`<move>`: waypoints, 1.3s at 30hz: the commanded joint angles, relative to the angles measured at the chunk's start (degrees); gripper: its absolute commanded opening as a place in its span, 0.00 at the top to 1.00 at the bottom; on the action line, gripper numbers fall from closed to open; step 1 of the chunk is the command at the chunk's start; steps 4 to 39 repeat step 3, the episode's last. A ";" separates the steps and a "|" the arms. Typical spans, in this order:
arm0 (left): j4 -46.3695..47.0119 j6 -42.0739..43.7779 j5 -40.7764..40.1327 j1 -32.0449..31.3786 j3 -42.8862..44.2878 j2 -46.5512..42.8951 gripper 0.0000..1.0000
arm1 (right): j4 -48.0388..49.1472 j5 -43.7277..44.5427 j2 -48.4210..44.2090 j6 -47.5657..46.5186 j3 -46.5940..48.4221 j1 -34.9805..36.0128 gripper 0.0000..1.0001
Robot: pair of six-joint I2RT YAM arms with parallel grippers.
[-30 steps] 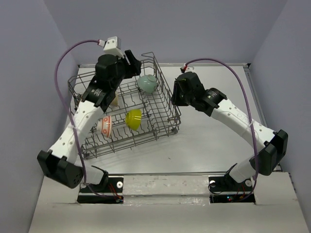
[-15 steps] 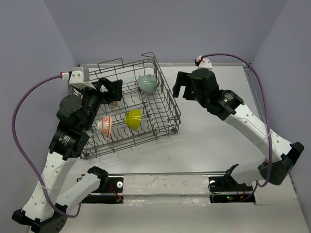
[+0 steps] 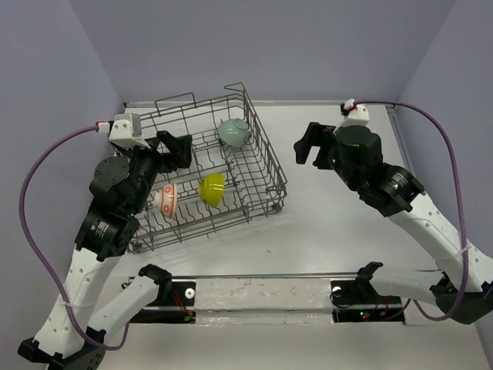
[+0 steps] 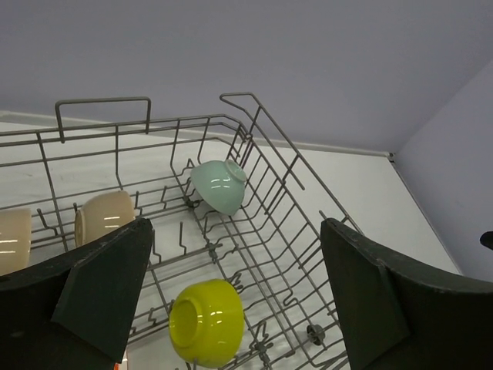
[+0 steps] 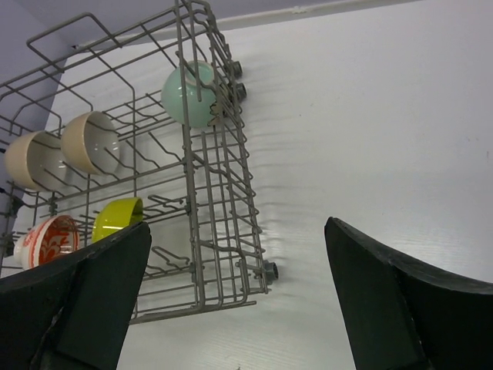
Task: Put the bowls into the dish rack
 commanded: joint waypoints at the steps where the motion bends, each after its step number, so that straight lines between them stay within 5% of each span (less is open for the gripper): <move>1: 0.84 -0.27 0.20 -0.23 2.99 -0.71 0.01 | 1.40 0.41 -3.03 -0.77 -1.74 -0.10 0.00; 39: 0.58 -0.45 0.20 -0.23 3.17 -0.62 0.01 | 2.10 1.47 -4.00 -1.03 -2.44 -0.10 0.00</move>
